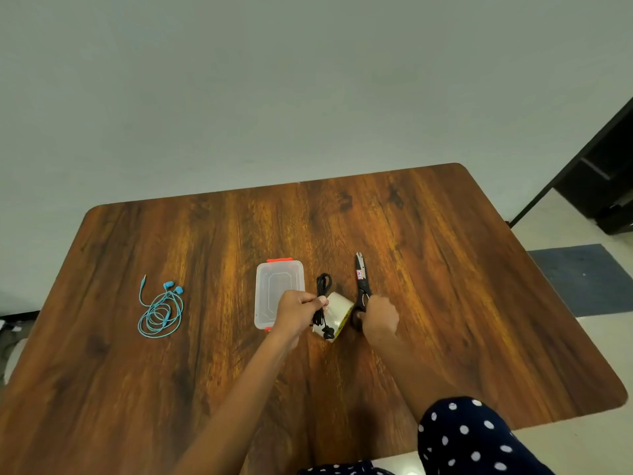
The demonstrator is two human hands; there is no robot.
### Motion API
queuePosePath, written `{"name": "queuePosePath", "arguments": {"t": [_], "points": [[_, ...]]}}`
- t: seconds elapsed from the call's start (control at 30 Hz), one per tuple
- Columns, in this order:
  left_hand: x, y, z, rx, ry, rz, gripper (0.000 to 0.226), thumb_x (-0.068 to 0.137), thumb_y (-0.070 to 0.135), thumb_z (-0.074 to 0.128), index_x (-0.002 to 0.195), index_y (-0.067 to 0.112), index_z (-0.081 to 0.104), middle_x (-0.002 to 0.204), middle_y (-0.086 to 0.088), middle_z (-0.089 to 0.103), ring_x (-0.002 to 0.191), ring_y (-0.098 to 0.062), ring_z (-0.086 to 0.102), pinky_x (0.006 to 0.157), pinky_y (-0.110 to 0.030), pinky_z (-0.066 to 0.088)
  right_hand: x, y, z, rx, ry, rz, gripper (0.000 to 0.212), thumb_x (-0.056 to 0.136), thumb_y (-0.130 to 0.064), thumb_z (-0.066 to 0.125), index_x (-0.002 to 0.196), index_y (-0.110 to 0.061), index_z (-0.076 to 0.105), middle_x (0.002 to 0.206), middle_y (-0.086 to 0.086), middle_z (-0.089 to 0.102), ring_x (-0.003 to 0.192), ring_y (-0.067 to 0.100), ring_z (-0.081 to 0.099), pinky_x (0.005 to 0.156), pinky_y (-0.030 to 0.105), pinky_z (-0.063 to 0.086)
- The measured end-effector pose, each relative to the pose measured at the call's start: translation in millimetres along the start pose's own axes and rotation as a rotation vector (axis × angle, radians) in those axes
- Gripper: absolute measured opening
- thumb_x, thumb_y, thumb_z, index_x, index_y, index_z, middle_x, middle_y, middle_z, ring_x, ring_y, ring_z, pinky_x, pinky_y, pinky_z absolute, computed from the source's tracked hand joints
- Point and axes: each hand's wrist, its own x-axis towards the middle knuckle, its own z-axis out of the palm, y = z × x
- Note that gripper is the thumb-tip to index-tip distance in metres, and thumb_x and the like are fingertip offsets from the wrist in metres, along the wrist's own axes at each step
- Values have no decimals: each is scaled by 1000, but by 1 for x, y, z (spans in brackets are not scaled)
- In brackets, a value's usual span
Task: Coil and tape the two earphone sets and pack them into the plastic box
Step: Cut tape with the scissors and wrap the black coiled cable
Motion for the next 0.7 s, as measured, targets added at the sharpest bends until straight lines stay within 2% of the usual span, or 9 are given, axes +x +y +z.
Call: {"name": "queuePosePath", "arguments": {"t": [0.13, 0.23, 0.3, 0.4, 0.53, 0.57, 0.63, 0.7], "points": [[-5, -14, -4, -162, 92, -43, 21, 91, 8, 61, 73, 4, 73, 79, -10, 70, 84, -22, 63, 78, -31, 49, -1, 3, 2, 27, -27, -17, 38, 89, -30, 63, 118, -6, 56, 114, 13, 60, 100, 26, 63, 79, 33, 51], [-9, -23, -8, -240, 143, -71, 25, 91, 7, 62, 68, 11, 71, 80, -7, 70, 88, -23, 63, 86, -36, 51, 2, 10, 1, 144, -59, 2, 38, 90, -32, 59, 114, -2, 57, 110, 15, 61, 97, 29, 63, 74, 34, 50], [-11, -25, -11, -269, 140, -79, 21, 90, 7, 62, 72, 8, 72, 84, -10, 70, 91, -24, 63, 89, -38, 51, 7, 16, -4, 293, -91, 13, 37, 93, -30, 56, 108, 3, 59, 97, 16, 65, 86, 29, 66, 65, 31, 49], [-12, -24, -15, -293, 108, -82, 16, 91, 7, 61, 81, 1, 72, 86, -11, 70, 92, -25, 63, 90, -37, 50, 12, 30, -13, 592, -186, 17, 32, 96, -22, 50, 98, 7, 61, 67, 8, 61, 56, 15, 60, 50, 23, 47], [-15, -29, -26, -309, 34, -54, 17, 92, 4, 59, 94, -10, 69, 83, -14, 68, 89, -27, 63, 89, -35, 53, -2, 46, -28, 866, -351, -51, 30, 94, -31, 56, 73, -10, 56, 62, 4, 54, 51, 11, 52, 47, 20, 42], [-16, -31, -29, -323, 19, -50, 18, 92, 3, 58, 96, -11, 68, 84, -14, 68, 86, -25, 64, 84, -30, 55, -8, 49, -31, 925, -417, -84, 30, 91, -35, 59, 74, -12, 54, 61, 2, 52, 52, 10, 51, 50, 22, 42], [-19, -36, -35, -344, -11, -43, 16, 91, 3, 58, 87, -6, 71, 81, -11, 70, 81, -19, 66, 73, -20, 57, -20, 54, -34, 1049, -580, -127, 31, 87, -40, 64, 86, -10, 54, 63, -2, 51, 55, 8, 50, 54, 23, 45], [-22, -39, -39, -363, -32, -42, 19, 91, 3, 58, 78, 2, 71, 75, -6, 72, 77, -15, 66, 69, -17, 56, -30, 58, -37, 1129, -739, -158, 41, 81, -43, 66, 96, -7, 53, 66, -3, 50, 58, 7, 50, 55, 22, 47]]}}
